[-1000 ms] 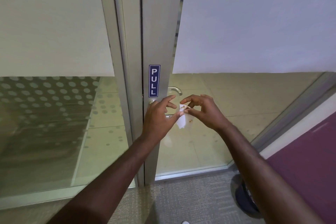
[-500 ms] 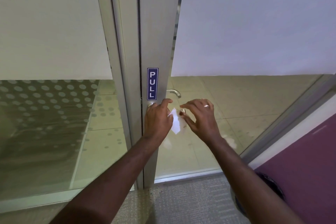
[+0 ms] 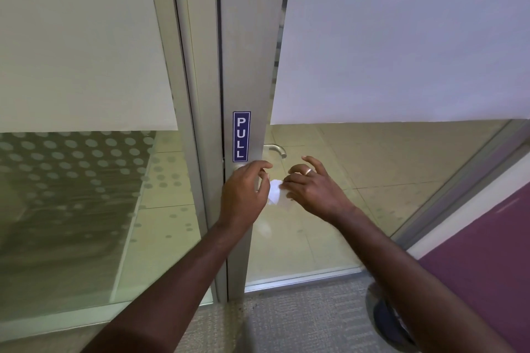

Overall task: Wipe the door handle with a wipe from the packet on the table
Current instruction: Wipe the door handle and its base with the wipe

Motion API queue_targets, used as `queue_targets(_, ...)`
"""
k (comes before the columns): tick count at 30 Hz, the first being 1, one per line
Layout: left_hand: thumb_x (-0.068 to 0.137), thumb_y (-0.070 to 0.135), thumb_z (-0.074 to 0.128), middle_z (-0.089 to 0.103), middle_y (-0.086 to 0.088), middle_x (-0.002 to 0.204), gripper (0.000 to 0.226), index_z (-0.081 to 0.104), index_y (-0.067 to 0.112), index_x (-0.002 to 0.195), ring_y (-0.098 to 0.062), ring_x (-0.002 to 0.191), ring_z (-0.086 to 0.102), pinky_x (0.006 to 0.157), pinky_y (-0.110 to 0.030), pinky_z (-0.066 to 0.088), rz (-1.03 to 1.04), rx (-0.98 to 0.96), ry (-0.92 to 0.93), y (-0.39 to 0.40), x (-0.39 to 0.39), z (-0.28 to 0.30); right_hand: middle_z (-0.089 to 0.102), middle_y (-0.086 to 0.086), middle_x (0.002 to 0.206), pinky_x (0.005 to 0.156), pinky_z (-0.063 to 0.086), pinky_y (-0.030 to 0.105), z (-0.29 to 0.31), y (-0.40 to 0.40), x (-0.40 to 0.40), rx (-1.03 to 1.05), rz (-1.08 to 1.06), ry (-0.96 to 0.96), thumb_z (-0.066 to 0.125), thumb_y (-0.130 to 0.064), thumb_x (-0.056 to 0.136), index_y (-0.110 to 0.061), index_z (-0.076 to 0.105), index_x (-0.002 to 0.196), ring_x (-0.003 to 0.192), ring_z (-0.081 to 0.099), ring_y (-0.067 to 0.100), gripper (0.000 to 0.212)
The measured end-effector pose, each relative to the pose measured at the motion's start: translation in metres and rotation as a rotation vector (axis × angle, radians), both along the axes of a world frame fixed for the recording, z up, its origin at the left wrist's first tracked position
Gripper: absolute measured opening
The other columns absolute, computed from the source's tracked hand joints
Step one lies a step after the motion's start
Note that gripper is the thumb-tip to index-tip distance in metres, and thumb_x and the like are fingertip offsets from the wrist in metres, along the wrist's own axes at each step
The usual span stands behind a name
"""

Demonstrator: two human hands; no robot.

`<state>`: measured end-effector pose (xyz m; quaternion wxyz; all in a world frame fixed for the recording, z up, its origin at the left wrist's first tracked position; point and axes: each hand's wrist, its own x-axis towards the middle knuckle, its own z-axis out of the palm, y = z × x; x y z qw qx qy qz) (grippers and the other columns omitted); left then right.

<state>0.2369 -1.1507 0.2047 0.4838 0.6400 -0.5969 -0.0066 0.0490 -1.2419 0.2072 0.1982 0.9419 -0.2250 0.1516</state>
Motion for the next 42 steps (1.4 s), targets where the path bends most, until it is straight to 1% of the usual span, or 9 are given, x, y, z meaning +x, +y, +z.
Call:
queue_targets(5,0.091,0.005,0.066,0.072,0.007,0.090,0.017,0.071,0.018,0.102,-0.005,0.069,0.051,0.063,0.000,0.036,-0.024,-0.073,0.071,0.016,0.010,-0.018,0.074,-0.007,0.108,0.091,0.050,0.036,0.009,-0.019,-0.004,0.000,0.124,0.113,0.074,-0.016,0.086,-0.019,0.075,0.108,0.106,0.066,0.024,0.023)
queue_targets(10,0.094,0.012,0.064,0.069,0.011,0.089,0.013,0.071,0.020,0.102,-0.004,0.070,0.054,0.061,-0.016,0.043,-0.031,-0.040,0.086,0.021,0.017,-0.023,0.069,-0.008,0.128,0.083,0.049,0.037,0.009,-0.023,-0.010,0.003,0.039,0.120,0.064,0.004,0.082,-0.019,0.069,0.122,0.113,0.062,0.027,0.047)
queue_targets(19,0.094,0.018,0.060,0.070,0.016,0.093,0.016,0.065,0.031,0.102,-0.001,0.071,0.055,0.062,-0.013,0.042,-0.048,-0.050,0.113,0.018,0.021,-0.026,0.065,0.005,0.108,0.071,0.050,0.038,-0.023,0.025,0.012,0.204,-0.314,-0.356,0.057,-0.026,0.095,-0.023,0.073,0.110,0.088,0.059,0.033,0.022)
queue_targets(23,0.095,0.019,0.060,0.072,0.012,0.095,0.015,0.067,0.028,0.103,-0.004,0.070,0.057,0.061,-0.016,0.047,-0.047,-0.057,0.109,0.015,0.023,-0.026,0.065,0.002,0.103,0.064,0.048,0.034,-0.028,0.040,0.036,0.449,-0.519,-0.654,0.063,-0.032,0.097,-0.022,0.074,0.107,0.090,0.058,0.024,0.018)
queue_targets(27,0.093,0.016,0.060,0.071,0.011,0.090,0.014,0.069,0.023,0.102,0.001,0.062,0.051,0.059,-0.012,0.038,-0.035,-0.062,0.106,0.014,0.025,-0.026,0.060,0.008,0.072,0.060,0.042,0.033,-0.025,0.042,0.053,0.672,-0.683,-1.004,0.063,-0.024,0.090,-0.014,0.072,0.081,0.068,0.058,0.021,0.017)
queue_targets(32,0.093,0.012,0.062,0.064,0.017,0.087,0.016,0.069,0.023,0.102,0.009,0.064,0.052,0.060,-0.002,0.031,-0.039,-0.069,0.105,0.014,0.027,-0.023,0.064,0.008,0.066,0.057,0.043,0.026,-0.012,0.017,0.060,1.195,-0.863,-1.402,0.072,-0.017,0.080,-0.017,0.072,0.063,0.063,0.053,0.022,0.017)
queue_targets(34,0.094,0.013,0.061,0.066,0.015,0.089,0.015,0.069,0.023,0.103,0.009,0.063,0.053,0.060,0.000,0.031,-0.045,-0.073,0.102,0.014,0.027,-0.022,0.064,0.006,0.073,0.057,0.053,0.023,-0.011,0.007,0.052,1.561,-0.753,-1.575,0.078,-0.013,0.082,-0.010,0.074,0.077,0.065,0.058,0.021,0.007)
queue_targets(37,0.094,0.014,0.061,0.066,0.014,0.089,0.015,0.068,0.023,0.104,0.007,0.063,0.054,0.059,0.000,0.032,-0.051,-0.072,0.104,0.016,0.027,-0.021,0.075,0.013,0.088,0.075,0.064,0.032,-0.016,0.001,0.044,1.980,-0.584,-1.764,0.079,-0.013,0.086,0.004,0.074,0.099,0.077,0.069,0.023,0.022)
queue_targets(42,0.093,0.013,0.061,0.071,0.013,0.097,0.018,0.068,0.026,0.104,0.006,0.065,0.054,0.059,-0.006,0.038,-0.052,-0.065,0.134,0.021,0.029,-0.021,0.078,0.002,0.088,0.072,0.064,0.028,-0.033,-0.003,0.036,2.138,-0.493,-1.681,0.076,-0.017,0.089,-0.009,0.078,0.092,0.068,0.073,0.014,0.009)
